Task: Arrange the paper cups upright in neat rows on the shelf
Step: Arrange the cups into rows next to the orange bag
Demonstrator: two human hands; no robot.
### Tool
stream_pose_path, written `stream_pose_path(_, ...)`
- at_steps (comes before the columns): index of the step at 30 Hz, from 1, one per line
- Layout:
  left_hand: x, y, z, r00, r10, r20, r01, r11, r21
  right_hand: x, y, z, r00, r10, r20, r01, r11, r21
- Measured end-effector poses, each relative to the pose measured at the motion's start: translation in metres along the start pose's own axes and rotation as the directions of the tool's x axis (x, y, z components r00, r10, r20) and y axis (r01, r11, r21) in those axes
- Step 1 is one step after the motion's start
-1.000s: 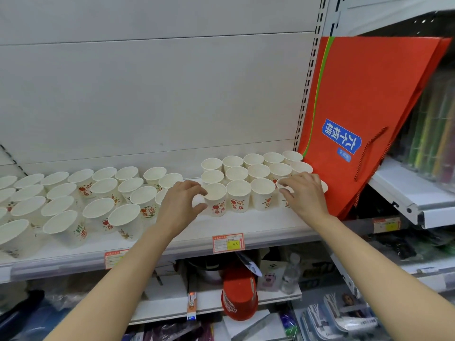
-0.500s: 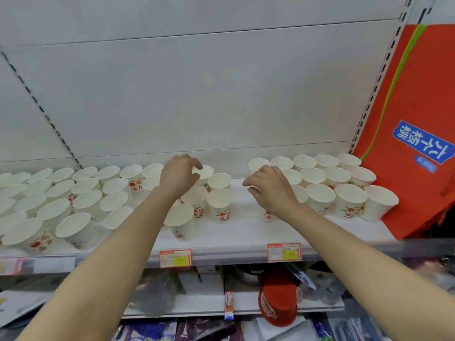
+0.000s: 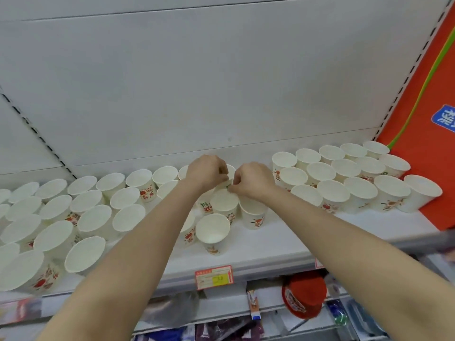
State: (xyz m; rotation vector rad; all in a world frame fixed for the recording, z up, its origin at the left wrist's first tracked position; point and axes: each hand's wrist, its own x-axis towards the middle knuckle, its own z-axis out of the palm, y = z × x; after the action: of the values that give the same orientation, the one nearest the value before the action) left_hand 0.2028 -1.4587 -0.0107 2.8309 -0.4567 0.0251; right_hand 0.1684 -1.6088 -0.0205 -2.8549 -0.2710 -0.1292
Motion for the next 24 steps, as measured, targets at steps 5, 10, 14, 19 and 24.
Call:
stream_pose_path(5,0.009,-0.005,0.009,0.997,0.064,0.03,-0.065,0.997,0.03,0.003,0.004,0.007,0.996,0.076,-0.051,-0.081,0.99,-0.119)
stream_pose_path(10,0.012,-0.007,0.017,0.998,0.069,0.016,-0.069,0.997,0.046,0.008,0.007,-0.006,0.996,0.08,-0.035,-0.084,0.988,-0.133)
stream_pose_path(14,0.01,-0.011,0.022,0.998,0.059,0.01,-0.059,0.998,0.032,0.0,0.017,0.001,0.997,0.079,0.025,-0.079,0.997,0.01)
stream_pose_path(19,0.003,0.002,0.014,0.98,0.089,-0.178,-0.099,0.994,-0.051,0.006,0.044,-0.015,0.997,0.056,0.047,-0.061,0.992,0.112)
stream_pose_path(24,-0.006,0.025,0.013,0.961,0.223,-0.161,-0.233,0.971,-0.045,0.012,0.073,-0.03,0.974,-0.131,0.185,0.13,0.991,0.017)
